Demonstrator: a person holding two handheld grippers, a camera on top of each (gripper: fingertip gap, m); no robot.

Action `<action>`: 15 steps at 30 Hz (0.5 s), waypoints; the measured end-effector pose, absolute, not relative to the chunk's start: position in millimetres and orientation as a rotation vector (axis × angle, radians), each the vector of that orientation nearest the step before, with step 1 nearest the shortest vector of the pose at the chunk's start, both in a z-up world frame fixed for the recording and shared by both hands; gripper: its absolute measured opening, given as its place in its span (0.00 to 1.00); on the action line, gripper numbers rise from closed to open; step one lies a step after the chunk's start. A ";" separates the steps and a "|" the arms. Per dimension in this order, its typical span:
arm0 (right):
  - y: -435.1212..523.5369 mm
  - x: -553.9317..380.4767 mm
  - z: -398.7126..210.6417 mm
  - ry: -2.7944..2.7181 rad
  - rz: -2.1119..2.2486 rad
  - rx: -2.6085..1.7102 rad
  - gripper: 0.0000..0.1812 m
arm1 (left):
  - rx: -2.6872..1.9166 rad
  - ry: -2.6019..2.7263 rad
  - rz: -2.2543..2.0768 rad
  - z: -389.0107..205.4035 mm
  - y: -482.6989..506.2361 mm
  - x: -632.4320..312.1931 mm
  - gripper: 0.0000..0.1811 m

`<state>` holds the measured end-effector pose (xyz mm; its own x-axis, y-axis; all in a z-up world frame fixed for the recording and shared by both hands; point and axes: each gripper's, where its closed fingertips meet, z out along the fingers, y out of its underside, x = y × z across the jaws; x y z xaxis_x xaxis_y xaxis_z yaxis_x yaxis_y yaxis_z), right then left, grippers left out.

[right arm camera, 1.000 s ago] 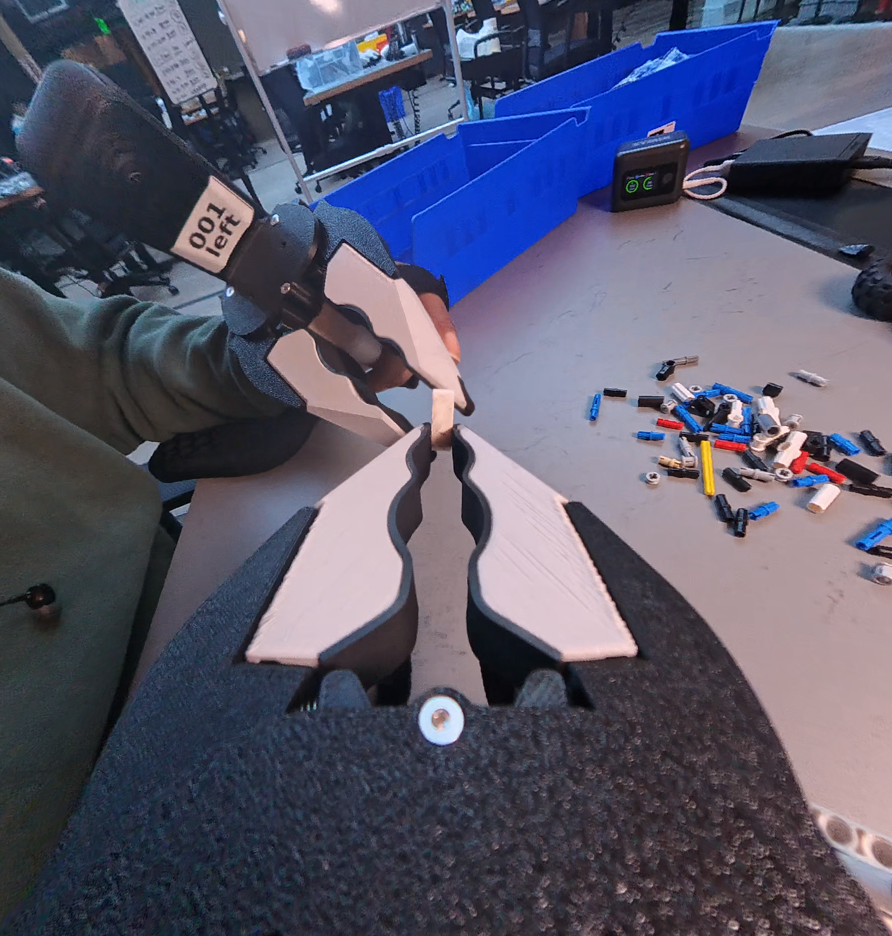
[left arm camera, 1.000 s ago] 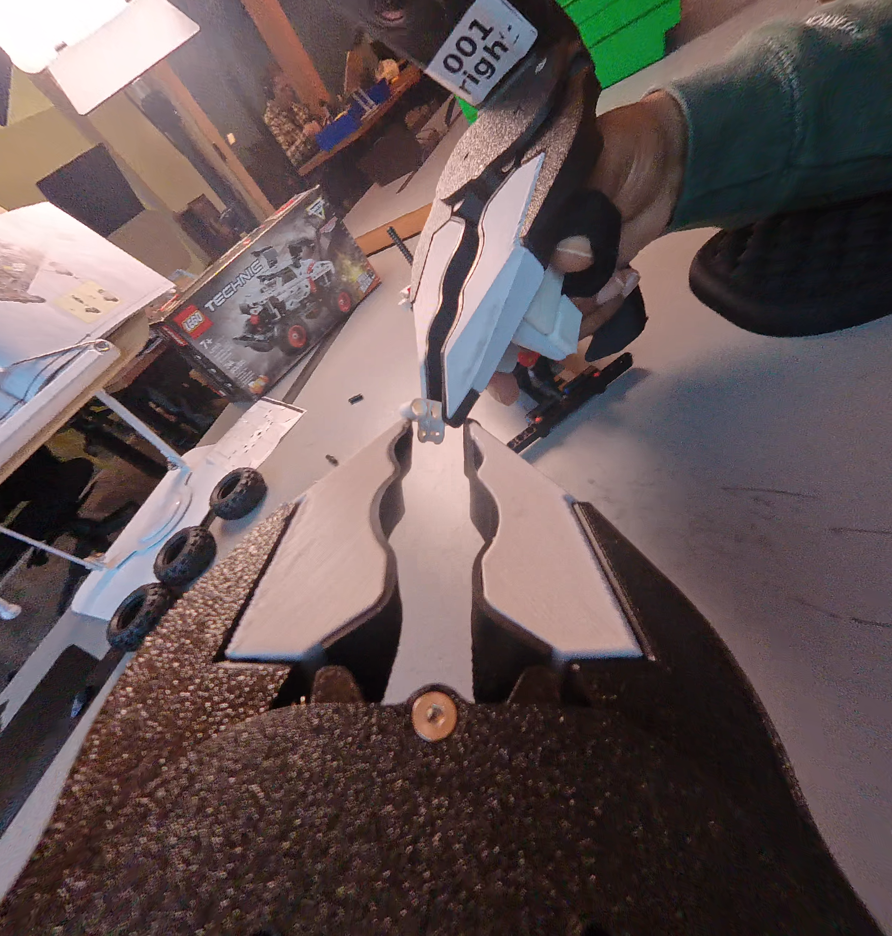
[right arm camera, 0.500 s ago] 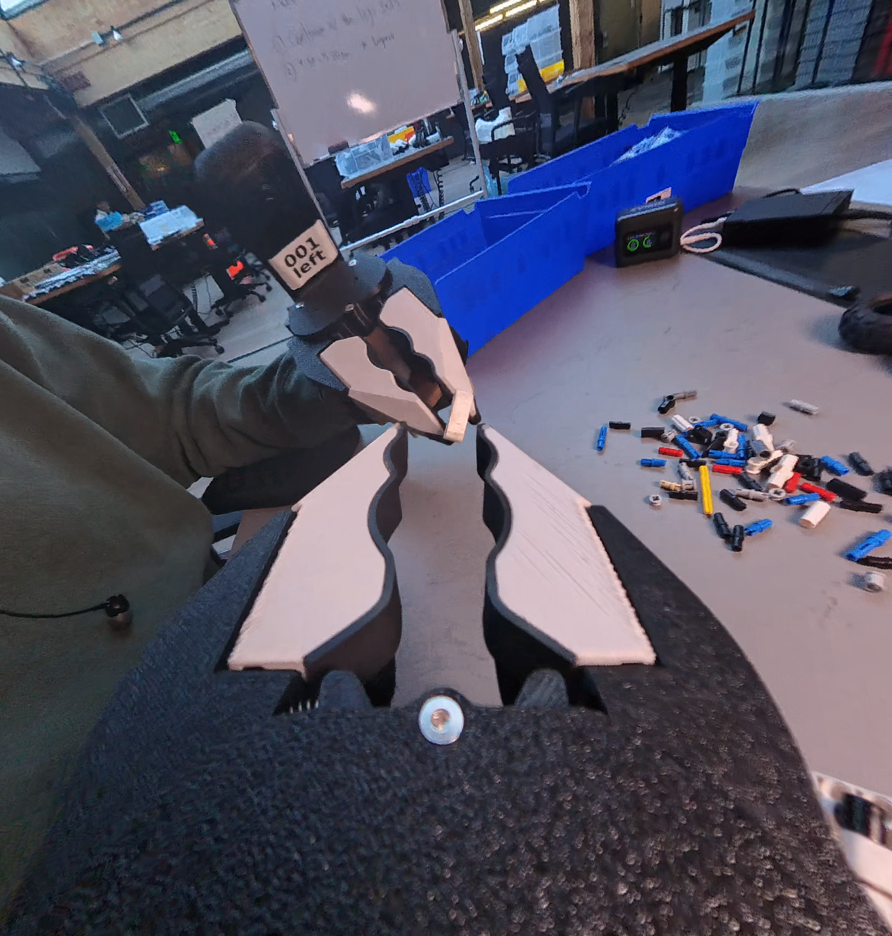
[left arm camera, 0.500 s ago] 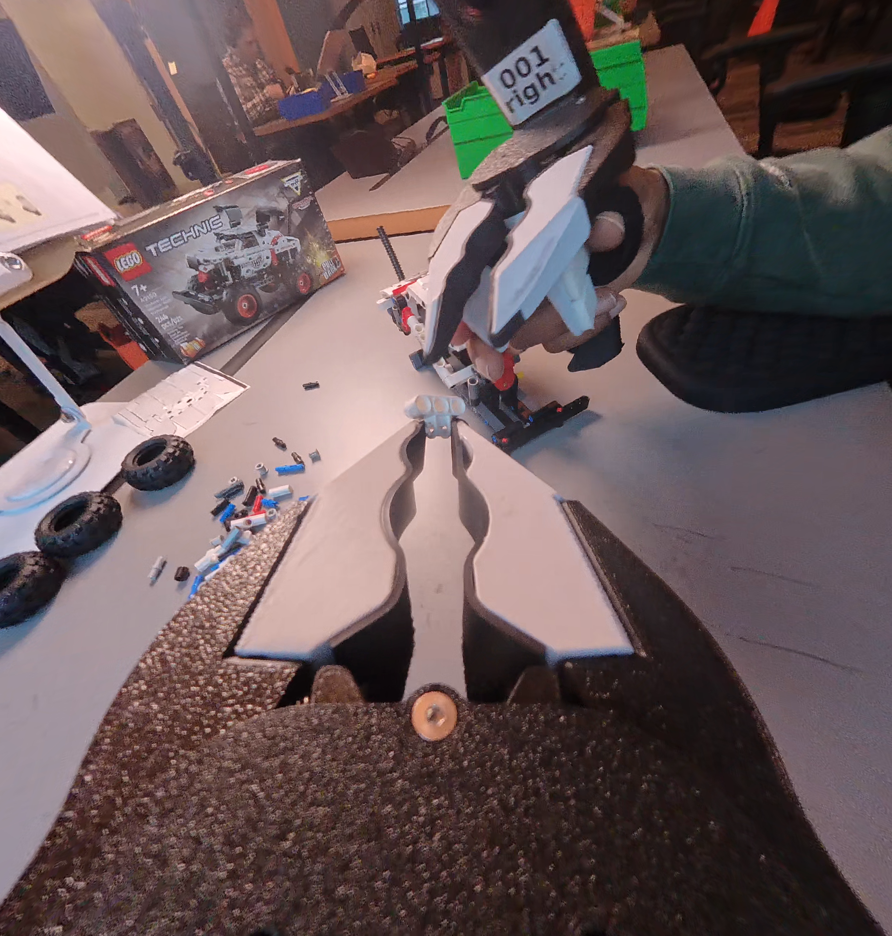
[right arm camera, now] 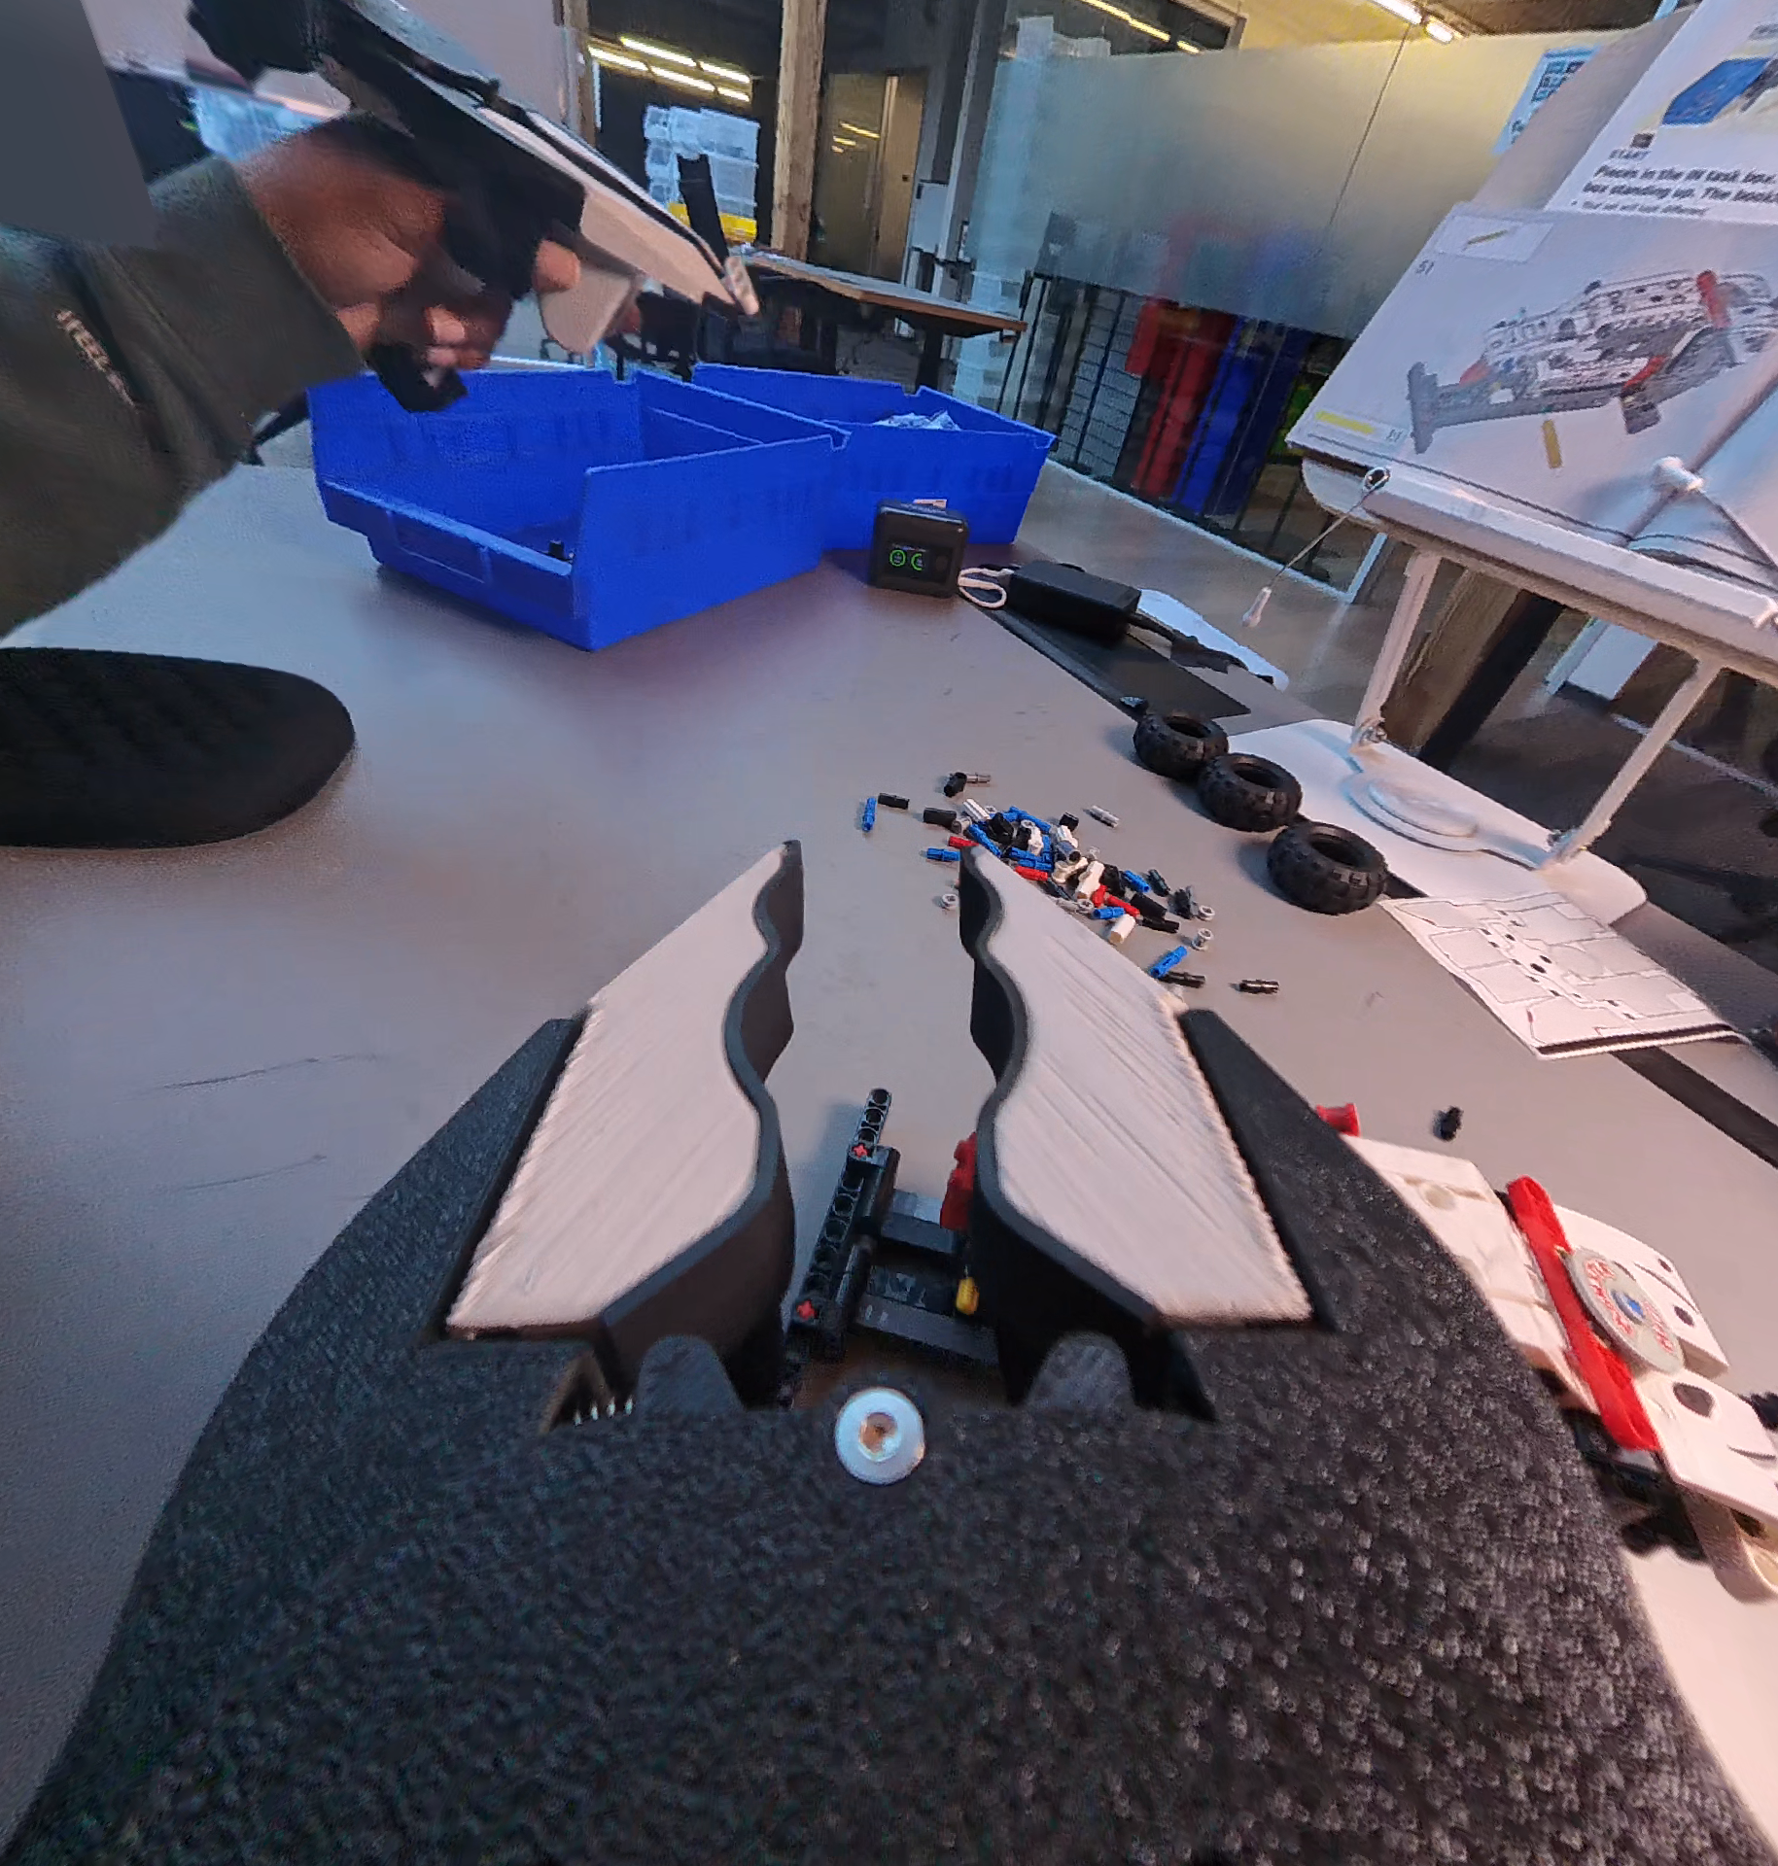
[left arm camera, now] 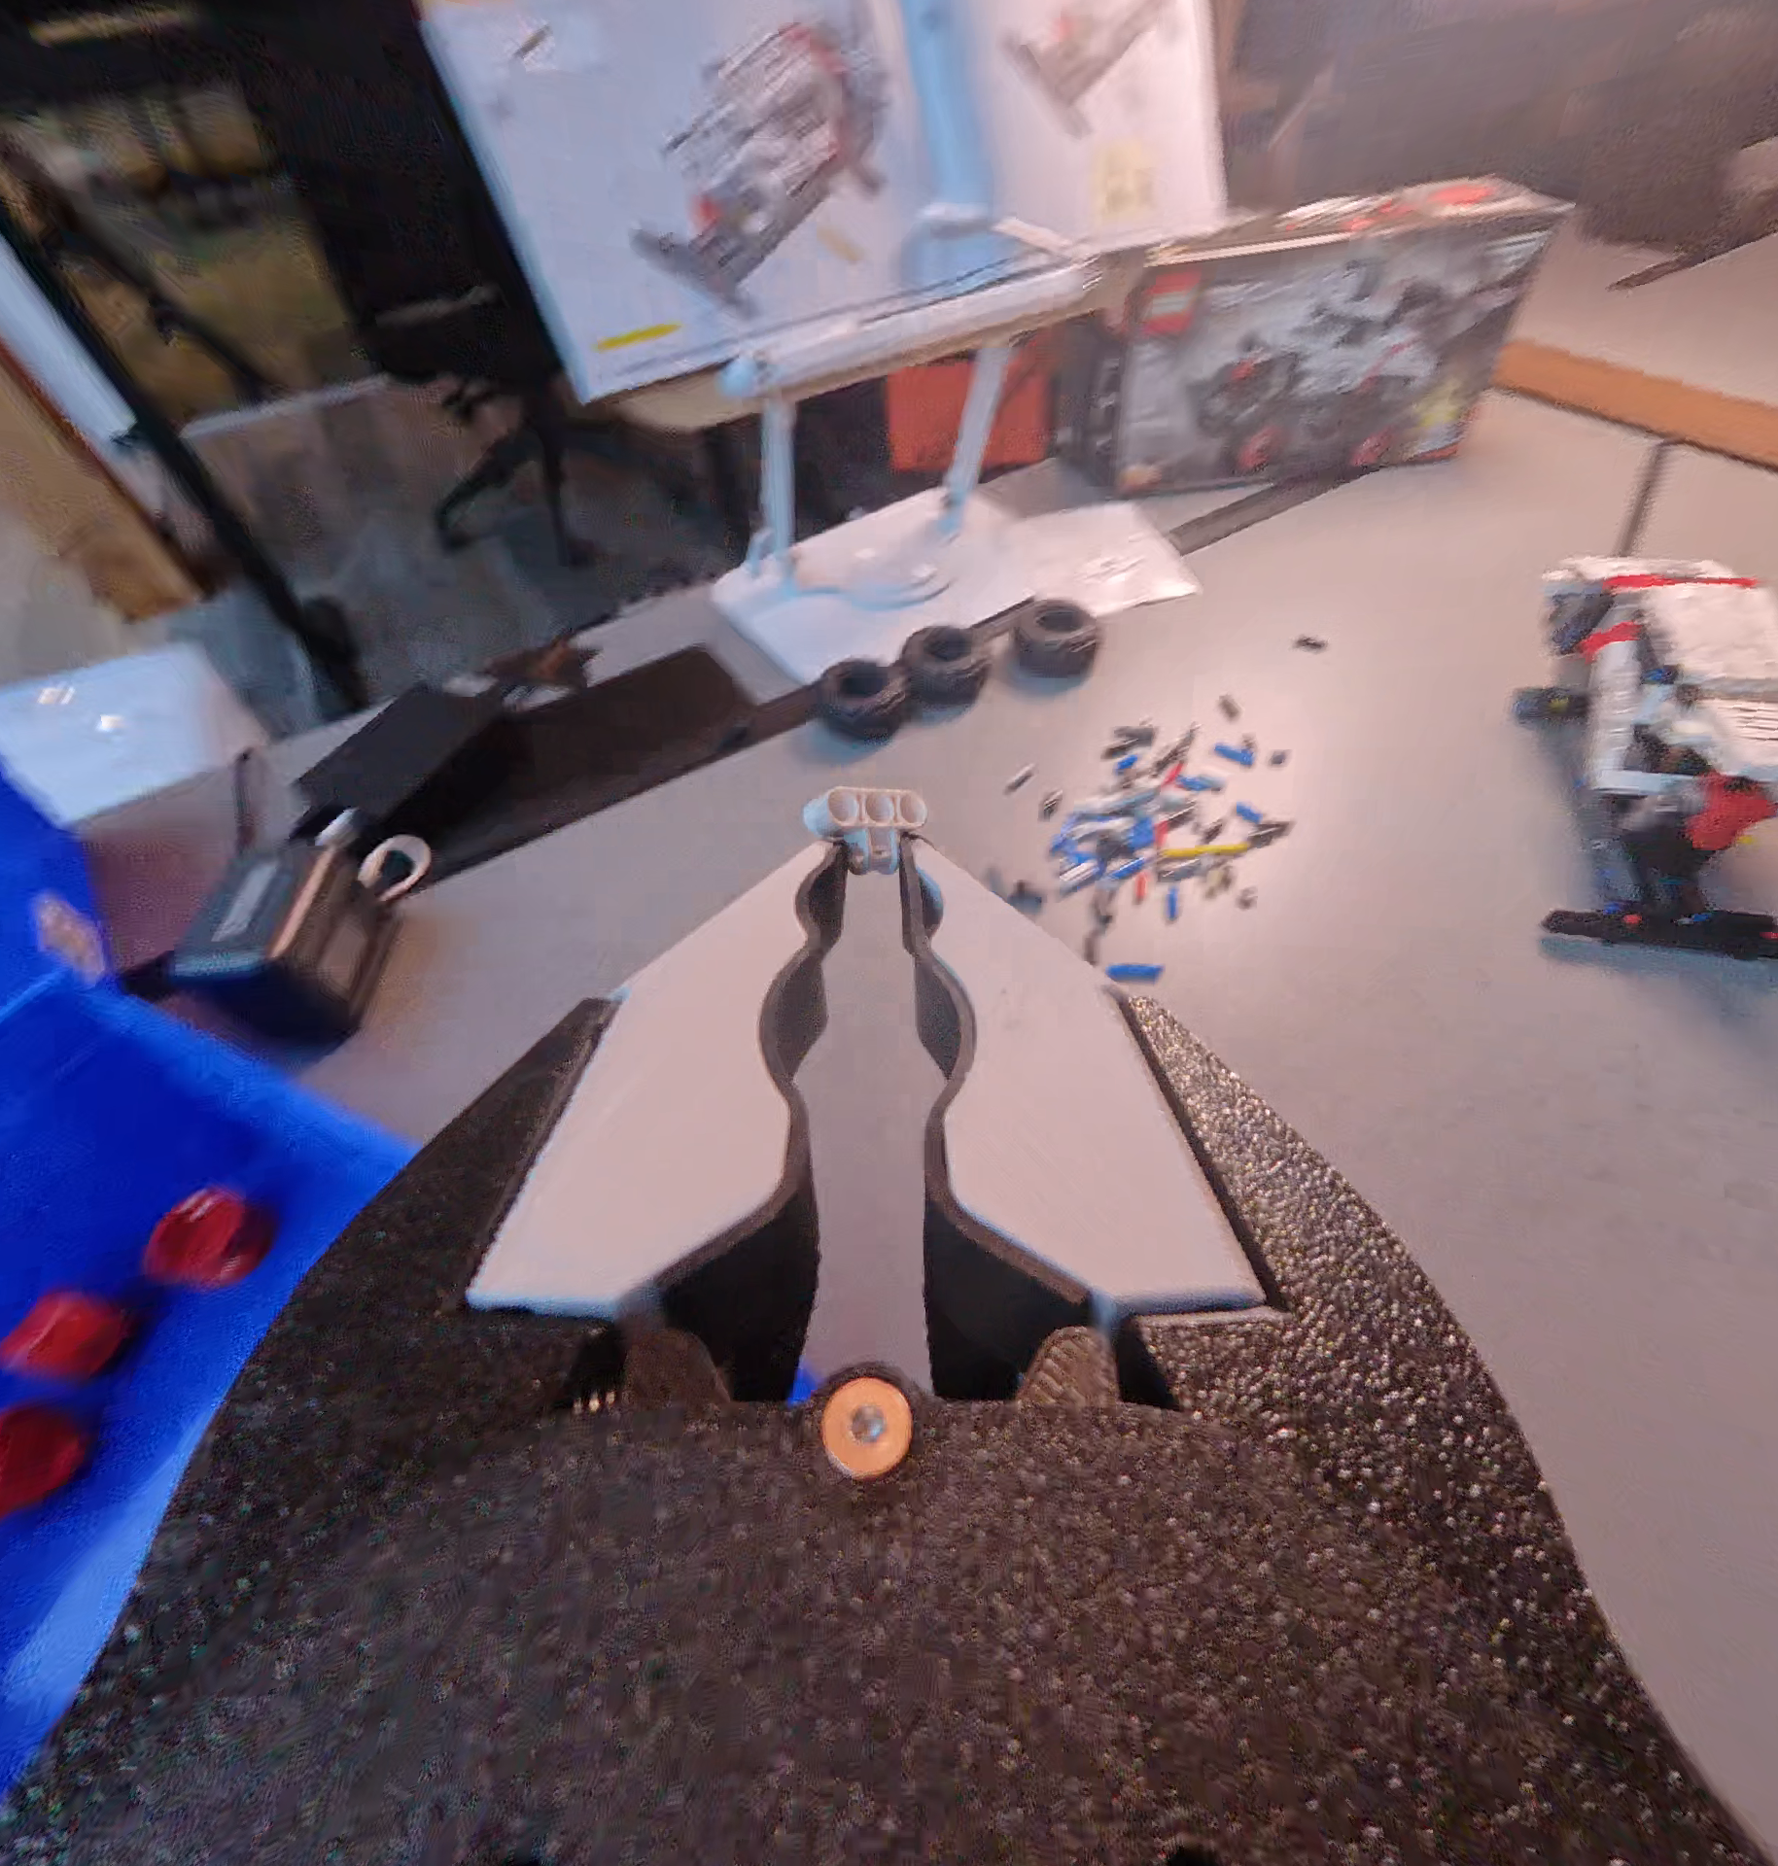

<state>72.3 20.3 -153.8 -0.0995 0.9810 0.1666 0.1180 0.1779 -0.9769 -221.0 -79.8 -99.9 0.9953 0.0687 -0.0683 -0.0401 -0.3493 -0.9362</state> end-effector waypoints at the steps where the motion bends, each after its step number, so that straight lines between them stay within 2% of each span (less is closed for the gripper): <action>1: 21.1 75.0 -153.8 -1.441 1.071 -1.123 0.16 | -1.980 -0.106 0.138 -104.2 -96.4 -249.0 0.05; 5: 23.7 80.0 -153.9 -1.445 1.000 -1.095 0.15 | -2.250 -0.419 0.198 -160.5 -159.0 -339.7 0.06; 9: 24.0 77.9 -157.5 -1.449 0.970 -1.094 0.15 | -2.420 -0.533 0.136 -214.0 -183.8 -356.3 0.06; 12: 24.4 76.6 -157.8 -1.437 0.976 -1.104 0.14 | -2.469 -0.542 0.154 -229.9 -184.1 -358.3 0.09; 15: 27.2 77.1 -156.2 -1.412 0.983 -1.117 0.14 | -2.394 -0.549 0.209 -218.8 -173.4 -365.4 0.16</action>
<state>77.1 27.2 -156.2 -0.0284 0.9731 0.2286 0.1230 0.2304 -0.9653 -365.4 -173.4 -218.8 0.8988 0.4383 -0.0074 0.3319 -0.6915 -0.6417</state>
